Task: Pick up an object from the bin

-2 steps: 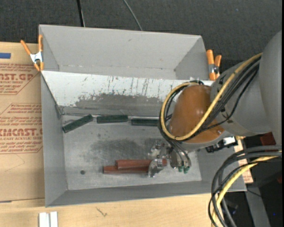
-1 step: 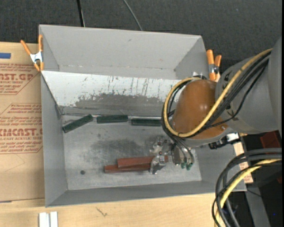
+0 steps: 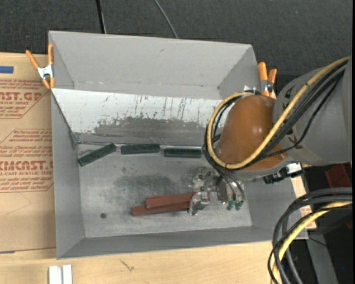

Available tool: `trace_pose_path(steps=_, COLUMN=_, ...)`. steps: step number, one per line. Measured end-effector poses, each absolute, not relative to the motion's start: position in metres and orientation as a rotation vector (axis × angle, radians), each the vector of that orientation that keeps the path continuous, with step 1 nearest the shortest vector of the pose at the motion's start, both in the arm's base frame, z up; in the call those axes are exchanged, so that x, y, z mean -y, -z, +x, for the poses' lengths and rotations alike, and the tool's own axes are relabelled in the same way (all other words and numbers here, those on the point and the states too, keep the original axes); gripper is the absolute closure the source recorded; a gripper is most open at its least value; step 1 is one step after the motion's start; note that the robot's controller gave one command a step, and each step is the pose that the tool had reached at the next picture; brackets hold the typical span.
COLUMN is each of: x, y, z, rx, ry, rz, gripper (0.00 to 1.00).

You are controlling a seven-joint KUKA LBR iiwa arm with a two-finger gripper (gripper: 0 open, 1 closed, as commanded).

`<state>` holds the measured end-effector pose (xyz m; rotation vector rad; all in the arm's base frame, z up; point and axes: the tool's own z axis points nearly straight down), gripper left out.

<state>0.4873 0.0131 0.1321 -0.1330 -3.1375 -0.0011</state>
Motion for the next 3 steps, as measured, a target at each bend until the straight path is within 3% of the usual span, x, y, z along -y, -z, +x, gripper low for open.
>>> trace_pose_path(steps=3, x=-0.014, y=-0.158, z=0.486, rx=3.137, ry=0.001, rz=-0.133, gripper=1.0)
